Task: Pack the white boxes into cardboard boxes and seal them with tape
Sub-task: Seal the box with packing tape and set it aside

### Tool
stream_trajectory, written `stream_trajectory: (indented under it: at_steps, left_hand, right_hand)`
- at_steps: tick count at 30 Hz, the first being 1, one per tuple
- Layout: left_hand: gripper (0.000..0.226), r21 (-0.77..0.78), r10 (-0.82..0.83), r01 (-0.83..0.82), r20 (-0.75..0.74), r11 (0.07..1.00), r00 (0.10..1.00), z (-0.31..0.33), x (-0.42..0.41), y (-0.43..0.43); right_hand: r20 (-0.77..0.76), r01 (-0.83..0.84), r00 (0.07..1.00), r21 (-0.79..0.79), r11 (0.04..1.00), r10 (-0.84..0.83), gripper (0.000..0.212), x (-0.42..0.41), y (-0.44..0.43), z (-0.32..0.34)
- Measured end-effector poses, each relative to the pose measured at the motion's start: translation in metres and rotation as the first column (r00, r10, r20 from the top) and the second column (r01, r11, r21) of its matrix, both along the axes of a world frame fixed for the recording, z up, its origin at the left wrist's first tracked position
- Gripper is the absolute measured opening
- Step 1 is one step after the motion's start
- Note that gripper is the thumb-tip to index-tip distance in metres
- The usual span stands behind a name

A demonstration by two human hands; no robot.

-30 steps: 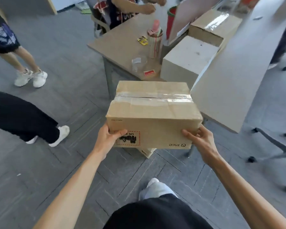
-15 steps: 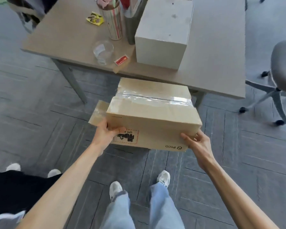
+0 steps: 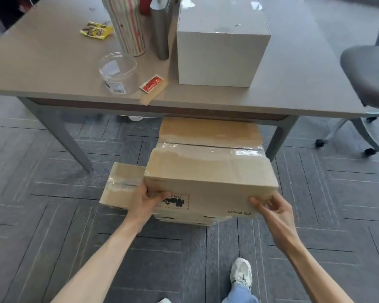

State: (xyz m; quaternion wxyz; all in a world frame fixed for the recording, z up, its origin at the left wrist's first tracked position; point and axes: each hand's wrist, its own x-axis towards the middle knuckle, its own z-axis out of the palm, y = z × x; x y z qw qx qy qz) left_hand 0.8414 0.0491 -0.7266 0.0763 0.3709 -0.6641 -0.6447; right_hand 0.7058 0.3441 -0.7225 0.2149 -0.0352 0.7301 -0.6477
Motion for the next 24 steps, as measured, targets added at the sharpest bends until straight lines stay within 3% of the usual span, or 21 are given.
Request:
stream_trajectory:
  at_steps: [6,10,16,24]
  left_hand:
    - [0.062,-0.045,-0.048,0.048,0.001,0.998,0.999,-0.042,0.003,-0.014]
    - [0.063,-0.090,-0.069,0.077,0.089,0.993,0.994,-0.053,0.006,-0.021]
    - [0.049,-0.153,-0.053,0.071,0.117,0.986,0.992,-0.049,0.018,-0.022]
    - [0.057,-0.105,-0.017,0.026,0.083,0.994,0.996,-0.060,0.035,-0.016]
  right_hand:
    - [-0.028,0.007,1.000,0.013,1.000,-0.007,0.028,0.005,-0.010,-0.046]
    - [-0.045,0.002,0.999,0.064,0.998,0.001,0.048,0.022,-0.011,-0.070]
    - [-0.062,0.000,0.998,0.101,0.995,0.007,0.056,0.031,-0.015,-0.071]
    - [-0.060,-0.007,0.998,0.120,0.993,0.015,0.058,0.039,-0.013,-0.074]
